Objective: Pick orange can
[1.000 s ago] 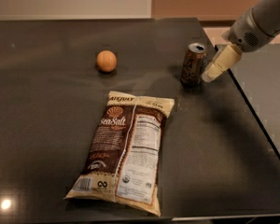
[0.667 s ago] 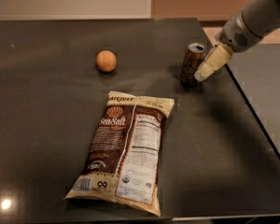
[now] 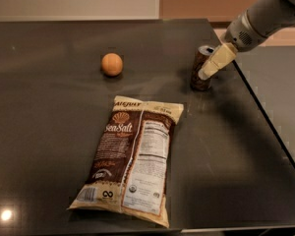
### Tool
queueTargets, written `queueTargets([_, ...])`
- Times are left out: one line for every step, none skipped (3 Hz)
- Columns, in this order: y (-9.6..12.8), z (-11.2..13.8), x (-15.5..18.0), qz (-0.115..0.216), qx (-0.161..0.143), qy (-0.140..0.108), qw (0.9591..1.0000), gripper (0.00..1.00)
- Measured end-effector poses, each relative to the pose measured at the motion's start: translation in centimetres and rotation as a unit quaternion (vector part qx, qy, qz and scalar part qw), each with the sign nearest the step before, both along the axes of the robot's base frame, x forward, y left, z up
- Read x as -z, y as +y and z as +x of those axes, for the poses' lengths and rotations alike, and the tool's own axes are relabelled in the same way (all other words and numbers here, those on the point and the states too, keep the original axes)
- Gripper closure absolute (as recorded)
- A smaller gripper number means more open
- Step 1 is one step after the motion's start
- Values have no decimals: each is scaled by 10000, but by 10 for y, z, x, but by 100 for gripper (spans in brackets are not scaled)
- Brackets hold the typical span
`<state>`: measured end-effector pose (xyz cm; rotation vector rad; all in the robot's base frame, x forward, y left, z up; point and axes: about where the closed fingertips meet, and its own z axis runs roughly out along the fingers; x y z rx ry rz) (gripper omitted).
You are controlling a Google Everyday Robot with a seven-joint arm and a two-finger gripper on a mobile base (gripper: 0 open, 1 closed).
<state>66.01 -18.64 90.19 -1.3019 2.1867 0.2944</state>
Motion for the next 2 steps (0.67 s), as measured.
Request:
queueTargets([2, 8, 1, 74, 40, 23, 10000, 0])
queueTargets([5, 10, 2, 157, 24, 51, 9999, 15])
